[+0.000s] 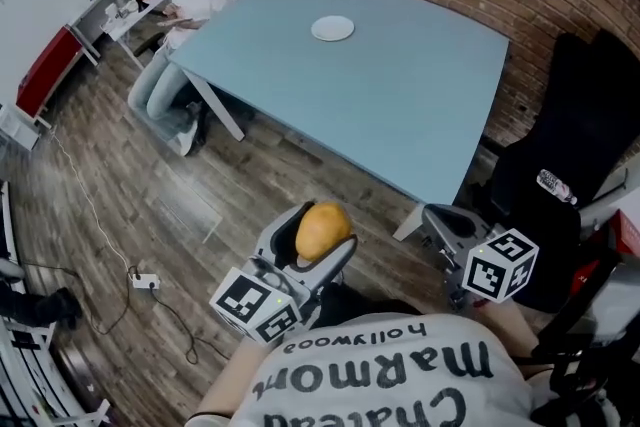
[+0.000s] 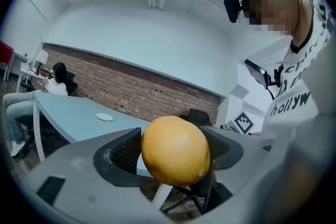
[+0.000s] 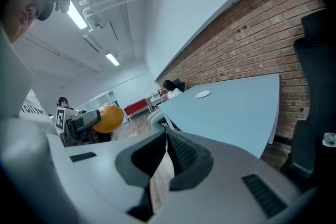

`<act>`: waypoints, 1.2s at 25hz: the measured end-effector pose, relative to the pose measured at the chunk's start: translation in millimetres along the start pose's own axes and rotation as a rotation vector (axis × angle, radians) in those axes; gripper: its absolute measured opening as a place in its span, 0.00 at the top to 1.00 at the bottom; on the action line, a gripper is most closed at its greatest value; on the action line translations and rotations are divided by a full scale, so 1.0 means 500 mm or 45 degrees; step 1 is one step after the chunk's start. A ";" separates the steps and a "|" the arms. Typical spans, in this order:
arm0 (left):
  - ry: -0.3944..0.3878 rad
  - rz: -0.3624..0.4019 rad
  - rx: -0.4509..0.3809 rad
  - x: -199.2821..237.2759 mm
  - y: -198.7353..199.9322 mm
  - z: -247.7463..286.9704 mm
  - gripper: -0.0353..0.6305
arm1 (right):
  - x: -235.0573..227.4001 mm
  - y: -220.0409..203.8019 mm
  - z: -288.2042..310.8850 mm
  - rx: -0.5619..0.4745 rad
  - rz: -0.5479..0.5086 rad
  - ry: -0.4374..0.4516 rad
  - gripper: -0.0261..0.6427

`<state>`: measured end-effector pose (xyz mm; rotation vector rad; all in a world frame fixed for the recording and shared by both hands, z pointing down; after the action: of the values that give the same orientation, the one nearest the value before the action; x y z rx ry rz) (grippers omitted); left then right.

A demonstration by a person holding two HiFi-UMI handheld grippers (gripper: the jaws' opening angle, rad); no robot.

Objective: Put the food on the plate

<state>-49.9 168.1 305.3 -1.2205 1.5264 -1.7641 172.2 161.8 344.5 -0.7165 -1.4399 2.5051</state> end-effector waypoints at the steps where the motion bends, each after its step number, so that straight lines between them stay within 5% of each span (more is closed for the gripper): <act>1: 0.000 0.000 0.005 0.018 0.006 0.001 0.43 | -0.001 0.007 0.016 -0.001 0.013 -0.005 0.94; 17: 0.008 0.074 -0.027 0.315 0.180 -0.047 0.43 | 0.106 0.192 0.309 -0.062 -0.039 0.027 0.94; 30: -0.037 0.048 -0.034 0.458 0.201 -0.045 0.43 | 0.120 0.228 0.443 -0.051 -0.065 -0.012 0.94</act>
<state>-195.1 -35.0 278.7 -1.2172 1.5506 -1.7003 24.0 -46.0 321.6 -0.6668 -1.4964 2.4517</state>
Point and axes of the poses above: the fingertips, and each gripper's own axes: z forward along the fingers, x to its left, y out of its top, the point moved 5 cm from there along -z, backward along the fingers, and after that the axes turned 9 degrees about -y, right-handed, at the moved point
